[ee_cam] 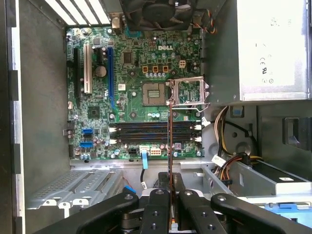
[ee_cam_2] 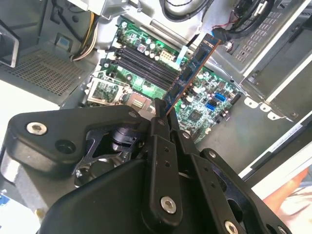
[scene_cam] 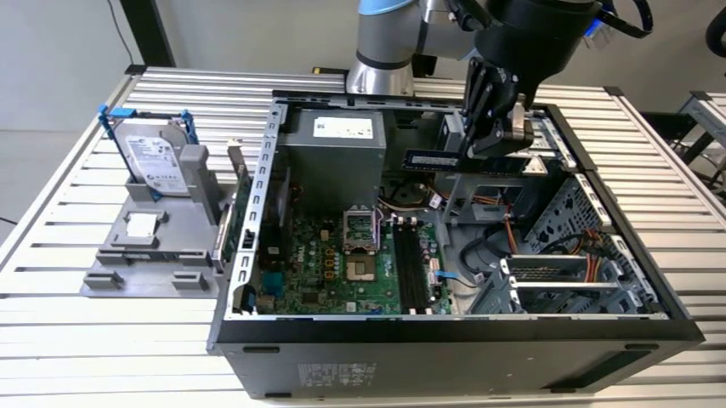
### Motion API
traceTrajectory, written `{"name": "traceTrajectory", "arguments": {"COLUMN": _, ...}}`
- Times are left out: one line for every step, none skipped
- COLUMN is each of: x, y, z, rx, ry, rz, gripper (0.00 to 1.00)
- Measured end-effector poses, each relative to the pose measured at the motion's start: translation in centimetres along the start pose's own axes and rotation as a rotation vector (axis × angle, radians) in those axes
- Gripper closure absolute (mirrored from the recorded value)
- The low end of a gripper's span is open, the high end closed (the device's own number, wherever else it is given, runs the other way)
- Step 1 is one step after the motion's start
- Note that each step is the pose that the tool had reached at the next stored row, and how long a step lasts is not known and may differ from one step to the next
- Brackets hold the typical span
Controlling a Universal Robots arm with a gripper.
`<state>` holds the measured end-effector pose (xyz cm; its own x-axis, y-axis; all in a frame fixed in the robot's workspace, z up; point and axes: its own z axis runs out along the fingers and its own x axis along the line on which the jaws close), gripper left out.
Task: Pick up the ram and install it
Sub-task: 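Insert the ram into the slot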
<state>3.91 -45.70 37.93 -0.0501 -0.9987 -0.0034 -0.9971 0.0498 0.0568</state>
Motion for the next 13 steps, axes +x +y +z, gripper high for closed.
{"name": "traceTrajectory", "arguments": {"x": 0.0, "y": 0.0, "z": 0.0, "rx": 0.0, "ry": 0.0, "rz": 0.0, "gripper": 1.0}}
{"name": "traceTrajectory", "arguments": {"x": 0.0, "y": 0.0, "z": 0.0, "rx": 0.0, "ry": 0.0, "rz": 0.0, "gripper": 1.0}}
{"name": "traceTrajectory", "arguments": {"x": 0.0, "y": 0.0, "z": 0.0, "rx": 0.0, "ry": 0.0, "rz": 0.0, "gripper": 1.0}}
{"name": "traceTrajectory", "arguments": {"x": 0.0, "y": 0.0, "z": 0.0, "rx": 0.0, "ry": 0.0001, "rz": 0.0, "gripper": 1.0}}
{"name": "traceTrajectory", "arguments": {"x": 0.0, "y": 0.0, "z": 0.0, "rx": 0.0, "ry": 0.0, "rz": 0.0, "gripper": 1.0}}
{"name": "traceTrajectory", "arguments": {"x": 0.0, "y": 0.0, "z": 0.0, "rx": 0.0, "ry": 0.0001, "rz": 0.0, "gripper": 1.0}}
{"name": "traceTrajectory", "arguments": {"x": 0.0, "y": 0.0, "z": 0.0, "rx": 0.0, "ry": 0.0001, "rz": 0.0, "gripper": 1.0}}
{"name": "traceTrajectory", "arguments": {"x": 0.0, "y": 0.0, "z": 0.0, "rx": 0.0, "ry": 0.0, "rz": 0.001, "gripper": 1.0}}
{"name": "traceTrajectory", "arguments": {"x": 0.0, "y": 0.0, "z": 0.0, "rx": 0.0001, "ry": -0.0003, "rz": 0.006, "gripper": 1.0}}
{"name": "traceTrajectory", "arguments": {"x": -0.01, "y": 0.0, "z": 0.01, "rx": 0.0001, "ry": -0.001, "rz": 0.016, "gripper": 1.0}}
{"name": "traceTrajectory", "arguments": {"x": -0.01, "y": 0.0, "z": 0.0, "rx": 0.0001, "ry": -0.0015, "rz": 0.028, "gripper": 1.0}}
{"name": "traceTrajectory", "arguments": {"x": 0.0, "y": 0.0, "z": 0.0, "rx": 0.0001, "ry": -0.0022, "rz": 0.04, "gripper": 1.0}}
{"name": "traceTrajectory", "arguments": {"x": 0.0, "y": 0.0, "z": 0.0, "rx": 0.0002, "ry": -0.003, "rz": 0.054, "gripper": 1.0}}
